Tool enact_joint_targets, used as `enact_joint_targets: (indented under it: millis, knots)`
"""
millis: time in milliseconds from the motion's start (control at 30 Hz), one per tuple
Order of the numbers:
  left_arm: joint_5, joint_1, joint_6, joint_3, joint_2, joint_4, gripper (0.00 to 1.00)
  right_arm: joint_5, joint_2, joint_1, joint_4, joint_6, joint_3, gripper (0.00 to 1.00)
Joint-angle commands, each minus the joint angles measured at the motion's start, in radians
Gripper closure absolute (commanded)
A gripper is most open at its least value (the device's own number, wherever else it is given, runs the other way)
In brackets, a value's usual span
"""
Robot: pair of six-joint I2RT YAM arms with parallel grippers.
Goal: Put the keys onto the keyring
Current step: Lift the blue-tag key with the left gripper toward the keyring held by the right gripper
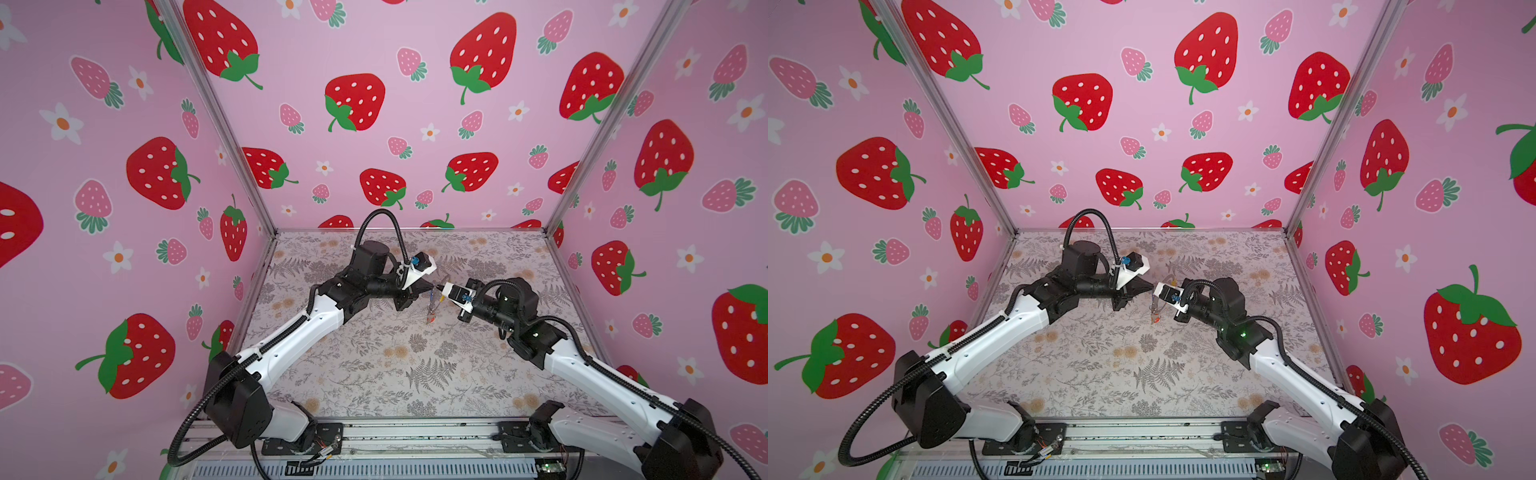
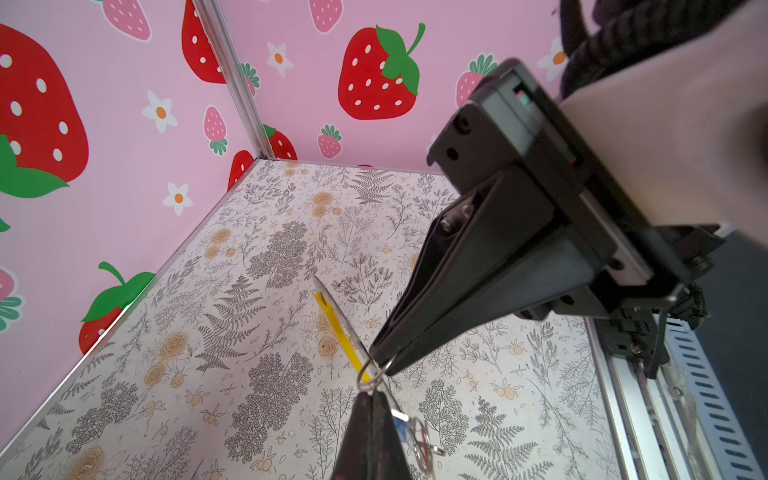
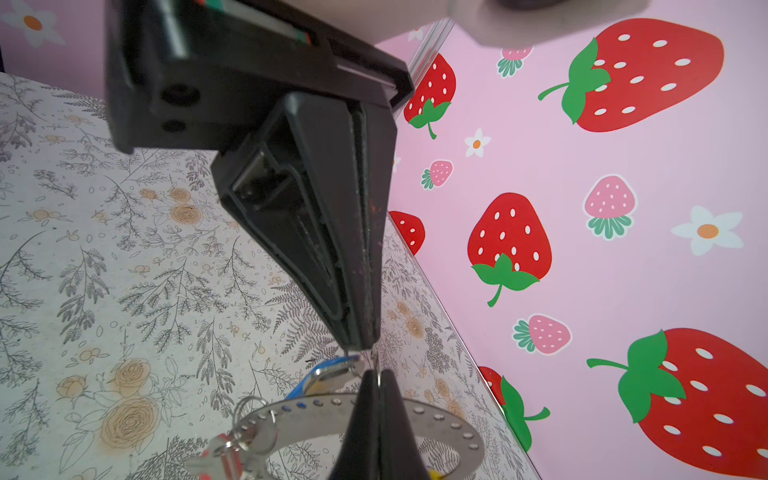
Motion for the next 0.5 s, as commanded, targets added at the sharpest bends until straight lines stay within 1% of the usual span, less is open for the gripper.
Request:
enact_joint_targets:
  millis: [0, 267, 467]
  knots:
    - [-0.02, -0.002, -0.003, 0.055, 0.001, 0.019, 1.0, -0.038, -0.023, 0.006, 0.039, -0.02, -0.01, 1.0]
    - [-0.025, 0.011, -0.024, 0.032, -0.016, 0.05, 1.0, -0.044, -0.029, 0.006, 0.032, -0.026, -0.019, 1.0]
    - [0.049, 0.029, -0.053, 0.019, -0.014, 0.06, 1.0, -0.042, -0.044, 0.004, 0.101, 0.017, -0.041, 1.0]
